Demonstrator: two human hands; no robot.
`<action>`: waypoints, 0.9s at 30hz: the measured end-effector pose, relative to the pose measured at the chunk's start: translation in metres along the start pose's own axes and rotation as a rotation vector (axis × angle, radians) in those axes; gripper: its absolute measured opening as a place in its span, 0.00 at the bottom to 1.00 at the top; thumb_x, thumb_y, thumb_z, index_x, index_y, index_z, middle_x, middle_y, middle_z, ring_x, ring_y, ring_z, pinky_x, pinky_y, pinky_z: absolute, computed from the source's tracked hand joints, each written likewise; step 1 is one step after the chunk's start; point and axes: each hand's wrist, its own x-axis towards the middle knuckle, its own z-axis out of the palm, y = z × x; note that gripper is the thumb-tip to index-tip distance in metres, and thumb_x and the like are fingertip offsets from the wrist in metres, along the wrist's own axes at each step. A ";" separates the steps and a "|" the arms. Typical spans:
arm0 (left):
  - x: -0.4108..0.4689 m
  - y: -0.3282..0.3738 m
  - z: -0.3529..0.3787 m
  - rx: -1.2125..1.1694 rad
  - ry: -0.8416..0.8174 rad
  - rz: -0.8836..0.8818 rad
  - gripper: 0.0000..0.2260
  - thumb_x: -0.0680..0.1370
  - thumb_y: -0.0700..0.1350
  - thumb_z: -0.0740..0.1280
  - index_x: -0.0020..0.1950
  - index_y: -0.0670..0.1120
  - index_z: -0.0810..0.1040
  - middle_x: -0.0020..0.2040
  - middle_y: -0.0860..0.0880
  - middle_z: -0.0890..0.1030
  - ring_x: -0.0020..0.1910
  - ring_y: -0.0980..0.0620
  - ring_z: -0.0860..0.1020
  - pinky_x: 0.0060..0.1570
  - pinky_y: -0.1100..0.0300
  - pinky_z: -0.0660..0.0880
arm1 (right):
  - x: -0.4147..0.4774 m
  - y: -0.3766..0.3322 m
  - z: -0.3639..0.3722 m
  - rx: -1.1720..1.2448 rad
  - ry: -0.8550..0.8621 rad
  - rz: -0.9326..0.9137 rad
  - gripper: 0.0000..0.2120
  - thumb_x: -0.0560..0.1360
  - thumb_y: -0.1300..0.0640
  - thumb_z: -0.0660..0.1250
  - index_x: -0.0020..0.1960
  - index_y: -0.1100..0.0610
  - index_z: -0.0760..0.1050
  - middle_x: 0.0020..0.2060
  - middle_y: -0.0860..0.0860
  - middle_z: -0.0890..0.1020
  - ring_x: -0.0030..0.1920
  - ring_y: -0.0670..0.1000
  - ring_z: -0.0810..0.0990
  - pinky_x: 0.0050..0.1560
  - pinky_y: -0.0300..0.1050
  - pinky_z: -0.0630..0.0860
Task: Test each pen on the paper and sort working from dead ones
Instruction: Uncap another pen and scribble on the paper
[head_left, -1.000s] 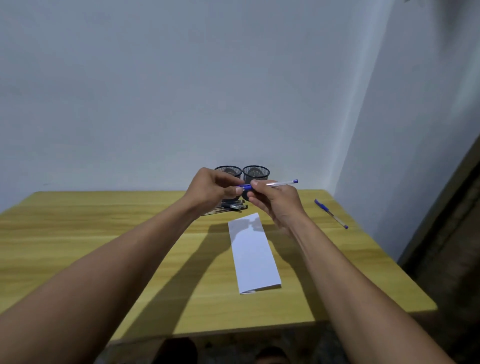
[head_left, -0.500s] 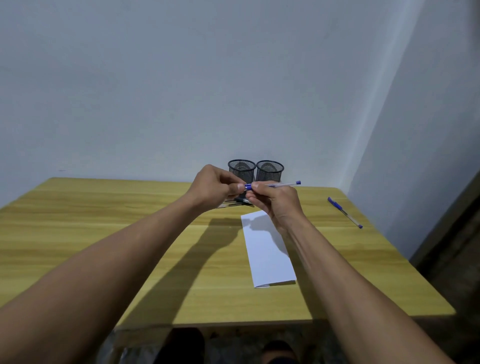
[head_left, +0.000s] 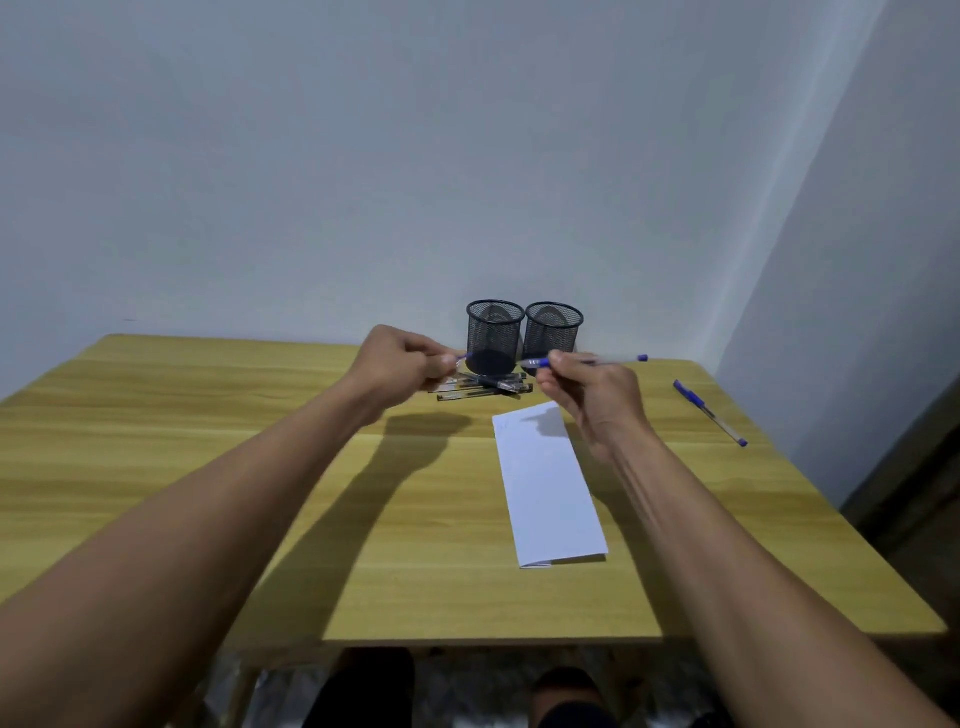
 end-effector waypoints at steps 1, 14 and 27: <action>0.000 -0.005 -0.006 0.052 -0.013 -0.001 0.03 0.74 0.35 0.73 0.42 0.40 0.86 0.35 0.44 0.83 0.31 0.54 0.77 0.38 0.62 0.75 | 0.002 0.000 -0.006 -0.068 -0.005 -0.001 0.03 0.76 0.67 0.71 0.44 0.66 0.81 0.32 0.57 0.84 0.32 0.49 0.84 0.39 0.37 0.83; 0.008 -0.061 0.050 0.596 0.104 0.073 0.06 0.73 0.45 0.76 0.48 0.50 0.88 0.46 0.50 0.87 0.47 0.51 0.82 0.48 0.55 0.79 | -0.010 0.041 -0.013 -0.526 -0.092 -0.029 0.05 0.79 0.64 0.68 0.51 0.65 0.81 0.40 0.60 0.83 0.38 0.54 0.82 0.33 0.44 0.81; -0.053 -0.057 0.068 0.793 0.070 0.303 0.21 0.74 0.65 0.63 0.53 0.52 0.84 0.54 0.52 0.85 0.53 0.48 0.79 0.48 0.53 0.76 | -0.010 0.067 -0.024 -0.497 -0.059 -0.069 0.07 0.81 0.61 0.67 0.48 0.65 0.81 0.35 0.59 0.82 0.35 0.52 0.81 0.38 0.44 0.82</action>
